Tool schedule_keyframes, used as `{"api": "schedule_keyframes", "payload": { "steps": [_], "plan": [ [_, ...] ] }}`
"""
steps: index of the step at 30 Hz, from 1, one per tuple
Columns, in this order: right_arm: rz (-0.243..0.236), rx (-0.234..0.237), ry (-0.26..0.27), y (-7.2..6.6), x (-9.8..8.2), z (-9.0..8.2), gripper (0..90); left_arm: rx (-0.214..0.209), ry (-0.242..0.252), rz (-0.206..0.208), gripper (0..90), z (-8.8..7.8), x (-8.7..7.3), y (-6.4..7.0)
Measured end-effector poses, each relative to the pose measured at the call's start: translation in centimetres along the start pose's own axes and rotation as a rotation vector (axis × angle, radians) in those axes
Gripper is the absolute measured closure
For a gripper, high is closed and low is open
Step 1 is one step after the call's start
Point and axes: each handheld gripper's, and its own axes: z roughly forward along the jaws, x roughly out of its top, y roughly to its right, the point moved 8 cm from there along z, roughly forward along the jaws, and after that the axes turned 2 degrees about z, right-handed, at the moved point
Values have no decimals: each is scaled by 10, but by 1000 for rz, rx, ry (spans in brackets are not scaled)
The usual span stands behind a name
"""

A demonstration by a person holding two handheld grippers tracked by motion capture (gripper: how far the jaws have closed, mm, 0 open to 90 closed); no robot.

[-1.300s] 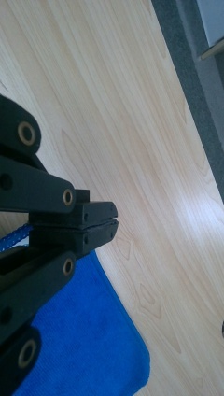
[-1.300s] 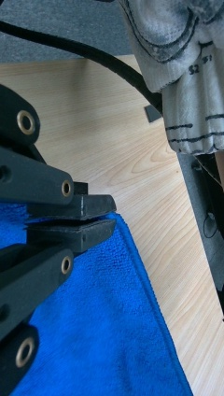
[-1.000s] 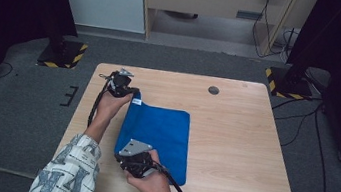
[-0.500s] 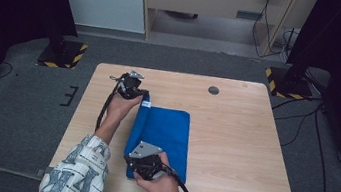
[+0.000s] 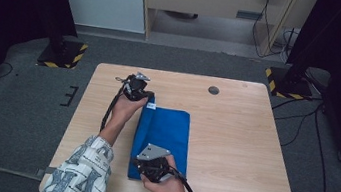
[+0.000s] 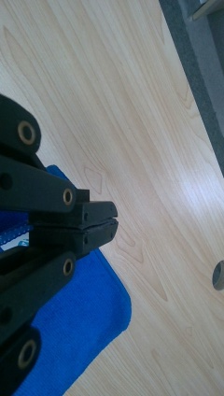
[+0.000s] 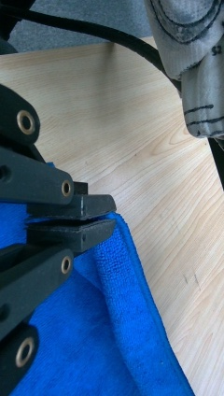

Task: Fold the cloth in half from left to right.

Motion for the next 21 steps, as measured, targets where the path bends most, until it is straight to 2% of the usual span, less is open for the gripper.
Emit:
{"api": "schedule_keyframes", "payload": {
  "steps": [8,13,15,21],
  "plan": [
    [-4,-8,2,1,-3,-7,876,-21,11,9,890,3,2,8],
    [-3,-9,1,2,-5,-10,876,-51,29,7,890,3,6,17],
    [-2,-6,-2,2,-5,-10,876,-45,23,19,890,4,7,20],
    [-2,-7,6,3,-4,-15,876,-44,6,17,890,8,6,21]
  ]
}}
